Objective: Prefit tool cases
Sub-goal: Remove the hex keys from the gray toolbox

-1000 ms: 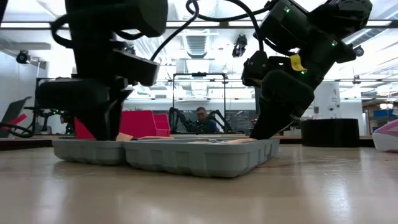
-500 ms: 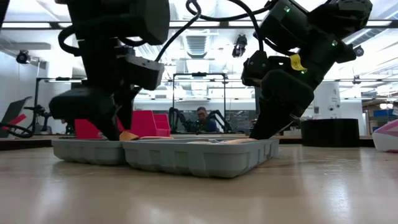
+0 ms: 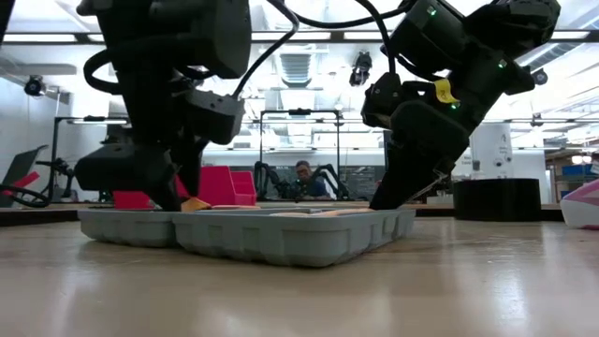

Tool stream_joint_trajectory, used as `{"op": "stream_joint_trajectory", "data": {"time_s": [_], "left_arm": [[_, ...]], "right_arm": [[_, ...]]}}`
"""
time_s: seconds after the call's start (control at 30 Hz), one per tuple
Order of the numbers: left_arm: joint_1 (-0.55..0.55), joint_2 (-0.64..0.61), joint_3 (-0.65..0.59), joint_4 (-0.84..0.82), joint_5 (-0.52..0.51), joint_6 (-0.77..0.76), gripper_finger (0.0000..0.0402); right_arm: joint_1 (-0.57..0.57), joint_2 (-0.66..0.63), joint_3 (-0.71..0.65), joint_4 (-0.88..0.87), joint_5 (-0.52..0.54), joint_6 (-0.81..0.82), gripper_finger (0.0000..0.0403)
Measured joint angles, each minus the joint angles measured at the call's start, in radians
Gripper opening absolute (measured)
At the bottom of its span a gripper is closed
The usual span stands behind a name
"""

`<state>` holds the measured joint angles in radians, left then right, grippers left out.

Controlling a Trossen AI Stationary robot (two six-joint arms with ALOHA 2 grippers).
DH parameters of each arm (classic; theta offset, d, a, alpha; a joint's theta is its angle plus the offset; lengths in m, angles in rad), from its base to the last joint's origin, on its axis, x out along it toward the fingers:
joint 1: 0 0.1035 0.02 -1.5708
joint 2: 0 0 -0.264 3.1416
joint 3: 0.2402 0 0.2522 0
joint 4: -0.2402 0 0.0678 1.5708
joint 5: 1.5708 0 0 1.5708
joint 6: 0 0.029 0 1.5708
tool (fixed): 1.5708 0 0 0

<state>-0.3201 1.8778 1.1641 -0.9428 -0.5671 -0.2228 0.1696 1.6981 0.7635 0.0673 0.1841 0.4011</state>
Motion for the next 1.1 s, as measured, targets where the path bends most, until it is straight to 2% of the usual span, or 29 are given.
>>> {"op": "stream_joint_trajectory", "data": {"time_s": [0.23, 0.47, 0.7, 0.93, 1.1], "left_arm": [[0.015, 0.0, -0.002, 0.023, 0.003, 0.002, 0.0226], [0.053, 0.0, -0.024, 0.046, 0.031, 0.002, 0.0226], [0.068, 0.0, -0.027, 0.061, 0.033, 0.006, 0.0204], [0.068, 0.0, -0.011, 0.049, 0.052, 0.005, 0.0166], [0.068, 0.0, 0.009, 0.028, 0.052, 0.005, 0.0151]], "right_arm": [[0.0, 0.0, 0.0, 0.0, 0.001, 0.0, 0.0049], [0.0, 0.0, 0.0, 0.0, 0.0, -0.004, 0.0063], [0.0, 0.001, 0.0, -0.001, 0.0, -0.004, 0.0062], [0.0, 0.002, 0.0, -0.001, 0.001, -0.003, 0.0049], [0.0, 0.002, 0.0, -0.001, 0.0, -0.005, 0.0058]]}}
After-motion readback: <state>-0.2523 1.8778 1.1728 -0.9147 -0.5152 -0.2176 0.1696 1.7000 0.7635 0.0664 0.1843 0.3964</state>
